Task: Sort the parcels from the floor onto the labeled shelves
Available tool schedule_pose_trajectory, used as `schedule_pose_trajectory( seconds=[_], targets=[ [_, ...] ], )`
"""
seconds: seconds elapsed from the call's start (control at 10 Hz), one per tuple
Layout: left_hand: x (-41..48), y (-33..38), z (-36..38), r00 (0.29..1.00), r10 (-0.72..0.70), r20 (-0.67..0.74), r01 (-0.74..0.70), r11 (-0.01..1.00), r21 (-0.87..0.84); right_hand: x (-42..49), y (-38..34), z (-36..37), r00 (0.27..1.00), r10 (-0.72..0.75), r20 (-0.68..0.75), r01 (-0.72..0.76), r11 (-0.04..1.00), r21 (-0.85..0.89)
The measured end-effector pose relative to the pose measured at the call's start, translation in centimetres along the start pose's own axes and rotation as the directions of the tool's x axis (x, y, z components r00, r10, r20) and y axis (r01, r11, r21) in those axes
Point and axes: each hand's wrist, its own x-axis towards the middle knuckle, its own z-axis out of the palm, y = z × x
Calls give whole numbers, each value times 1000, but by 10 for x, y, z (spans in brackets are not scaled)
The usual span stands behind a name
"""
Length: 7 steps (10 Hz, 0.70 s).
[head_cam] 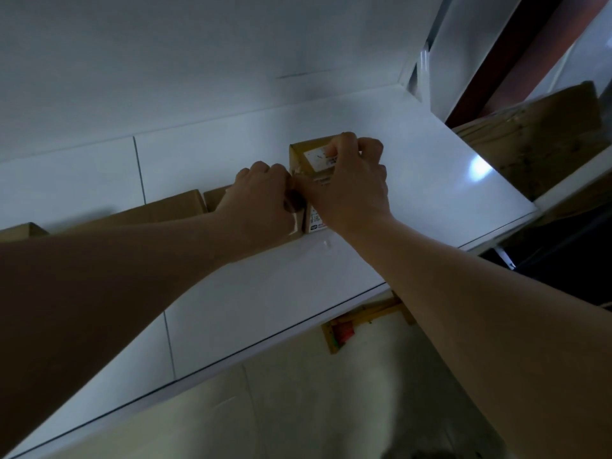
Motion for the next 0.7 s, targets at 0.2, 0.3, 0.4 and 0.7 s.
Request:
schedule_pose_trajectory(
  seconds=[0.2, 0.3, 0.4, 0.7],
  targets=[
    [-5, 2, -12, 998, 28, 54, -27, 999, -19, -3, -7, -1, 999, 28, 31, -26, 997, -66],
    [-11, 4, -22, 997, 45, 61, -45, 999, -5, -6, -11, -3, 997, 68, 31, -63, 989, -132],
    [-17, 2, -31, 998, 31, 50, -31, 1000, 1, -13, -19, -6, 998, 53, -43, -59, 986, -154],
    [-62, -5, -70, 999, 16, 36, -17, 1000, 13, -61, -61, -6, 992, -36, -124, 11, 980, -198]
  ],
)
